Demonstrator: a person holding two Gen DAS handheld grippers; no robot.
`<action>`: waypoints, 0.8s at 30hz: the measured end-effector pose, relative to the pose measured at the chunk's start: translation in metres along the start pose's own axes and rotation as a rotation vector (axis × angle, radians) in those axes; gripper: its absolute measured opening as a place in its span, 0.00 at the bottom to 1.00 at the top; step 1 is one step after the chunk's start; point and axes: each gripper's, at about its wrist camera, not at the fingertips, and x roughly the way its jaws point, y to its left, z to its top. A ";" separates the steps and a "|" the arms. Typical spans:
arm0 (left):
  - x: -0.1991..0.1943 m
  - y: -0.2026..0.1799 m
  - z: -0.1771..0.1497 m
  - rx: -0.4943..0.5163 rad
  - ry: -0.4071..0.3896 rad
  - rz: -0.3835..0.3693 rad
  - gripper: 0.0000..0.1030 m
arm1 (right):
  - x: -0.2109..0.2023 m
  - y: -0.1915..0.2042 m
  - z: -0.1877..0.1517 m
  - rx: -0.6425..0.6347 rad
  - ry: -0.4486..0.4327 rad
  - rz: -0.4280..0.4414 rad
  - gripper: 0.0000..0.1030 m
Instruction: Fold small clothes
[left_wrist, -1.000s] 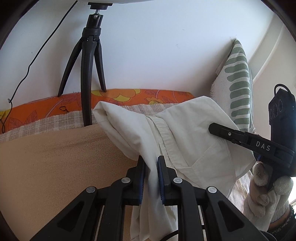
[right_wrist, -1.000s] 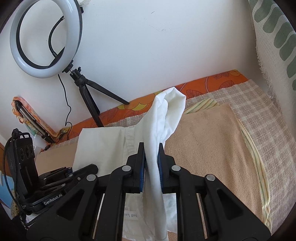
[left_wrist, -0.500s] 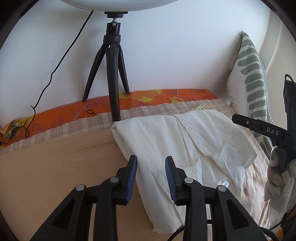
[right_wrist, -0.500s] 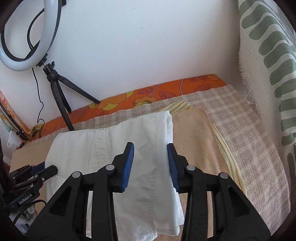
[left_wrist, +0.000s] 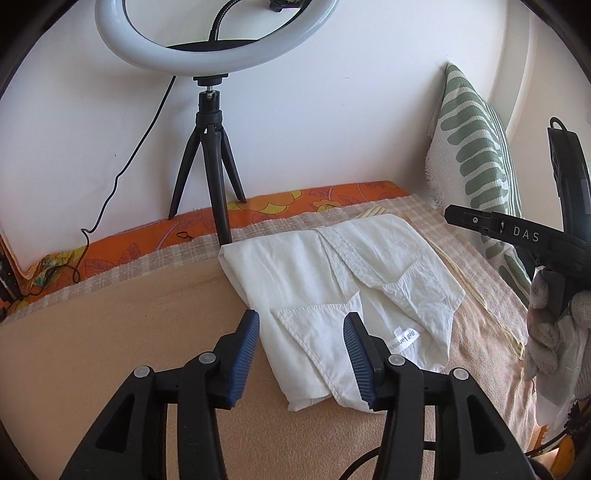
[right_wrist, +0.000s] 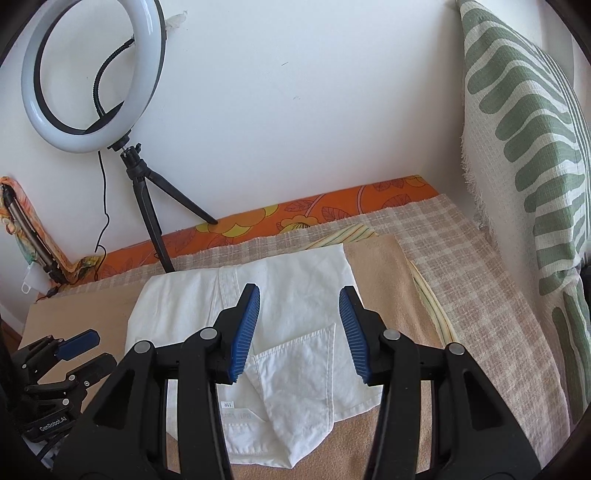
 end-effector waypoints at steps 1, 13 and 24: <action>-0.006 -0.003 -0.002 0.008 -0.008 0.003 0.50 | -0.005 0.002 -0.002 0.001 -0.003 -0.001 0.46; -0.085 -0.023 -0.025 0.074 -0.101 0.002 0.61 | -0.076 0.037 -0.032 -0.024 -0.068 -0.002 0.46; -0.128 -0.033 -0.064 0.103 -0.146 -0.008 0.79 | -0.123 0.070 -0.083 -0.052 -0.112 -0.015 0.53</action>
